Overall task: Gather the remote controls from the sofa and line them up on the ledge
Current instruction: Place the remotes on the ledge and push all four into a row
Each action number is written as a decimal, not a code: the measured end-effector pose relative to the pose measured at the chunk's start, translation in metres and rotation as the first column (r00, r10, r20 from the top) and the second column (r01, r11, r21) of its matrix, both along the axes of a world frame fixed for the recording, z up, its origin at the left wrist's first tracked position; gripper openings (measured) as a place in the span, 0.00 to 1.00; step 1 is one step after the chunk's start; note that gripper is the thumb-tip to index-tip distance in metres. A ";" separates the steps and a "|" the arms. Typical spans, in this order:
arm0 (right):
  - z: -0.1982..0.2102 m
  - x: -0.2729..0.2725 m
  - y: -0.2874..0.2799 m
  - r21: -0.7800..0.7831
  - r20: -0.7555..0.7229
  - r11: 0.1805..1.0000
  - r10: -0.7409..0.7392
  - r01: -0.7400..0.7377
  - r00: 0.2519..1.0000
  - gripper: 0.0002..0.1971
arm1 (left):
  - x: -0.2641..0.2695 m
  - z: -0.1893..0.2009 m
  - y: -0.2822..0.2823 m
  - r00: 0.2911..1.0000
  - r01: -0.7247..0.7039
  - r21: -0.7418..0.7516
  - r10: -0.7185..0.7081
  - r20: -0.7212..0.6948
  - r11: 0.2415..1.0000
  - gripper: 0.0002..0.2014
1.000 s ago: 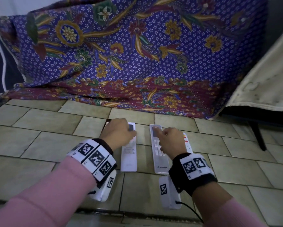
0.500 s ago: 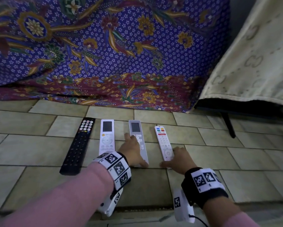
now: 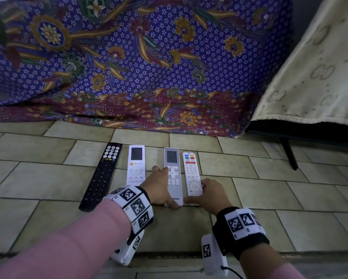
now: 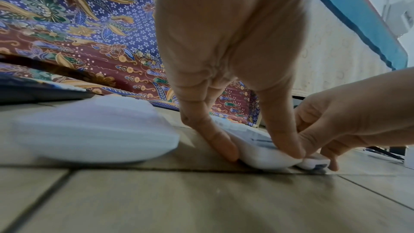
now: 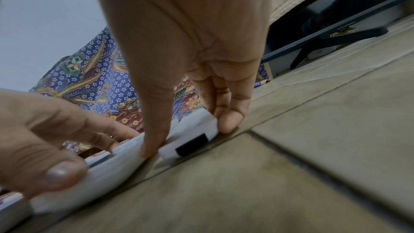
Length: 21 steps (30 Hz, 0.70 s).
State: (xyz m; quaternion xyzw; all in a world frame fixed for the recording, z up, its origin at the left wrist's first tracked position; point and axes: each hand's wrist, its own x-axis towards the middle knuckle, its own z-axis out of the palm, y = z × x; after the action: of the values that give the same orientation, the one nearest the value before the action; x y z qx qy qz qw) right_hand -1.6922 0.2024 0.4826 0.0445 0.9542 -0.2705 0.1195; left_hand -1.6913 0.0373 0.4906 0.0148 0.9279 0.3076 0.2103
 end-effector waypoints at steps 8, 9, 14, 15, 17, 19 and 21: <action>0.001 0.000 -0.003 0.009 -0.030 0.999 0.044 -0.044 0.999 0.19 | -0.001 0.006 -0.001 0.999 0.045 -0.027 -0.044 0.017 0.999 0.56; 0.000 0.000 -0.004 0.007 -0.034 0.999 0.040 -0.040 0.999 0.18 | -0.001 0.007 -0.001 0.998 0.054 -0.035 -0.054 0.018 0.998 0.55; -0.004 -0.001 -0.003 -0.004 -0.065 1.000 0.010 -0.010 0.998 0.17 | -0.002 0.011 -0.002 0.997 0.074 -0.047 -0.073 0.014 0.996 0.52; -0.006 -0.001 -0.002 -0.003 -0.072 1.000 0.011 -0.012 0.997 0.17 | -0.002 0.010 -0.002 0.997 0.075 -0.046 -0.074 0.011 0.996 0.52; -0.006 -0.002 -0.001 0.001 -0.083 1.000 0.023 -0.023 0.996 0.16 | -0.002 0.009 -0.002 0.997 0.079 -0.039 -0.079 0.002 0.996 0.51; -0.006 -0.002 0.000 0.000 -0.084 1.000 0.026 -0.026 0.996 0.17 | -0.002 0.006 -0.003 0.996 0.084 -0.030 -0.084 0.000 0.996 0.51; -0.005 -0.003 0.000 0.000 -0.073 1.000 0.030 -0.030 0.997 0.17 | -0.003 0.006 -0.004 0.996 0.087 -0.018 -0.087 0.005 0.996 0.50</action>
State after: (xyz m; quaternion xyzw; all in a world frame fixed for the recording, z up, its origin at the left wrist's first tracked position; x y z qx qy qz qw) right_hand -1.6957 0.2022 0.4772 0.0204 0.9584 -0.2707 0.0886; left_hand -1.6944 0.0334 0.4969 0.0527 0.9286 0.2899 0.2257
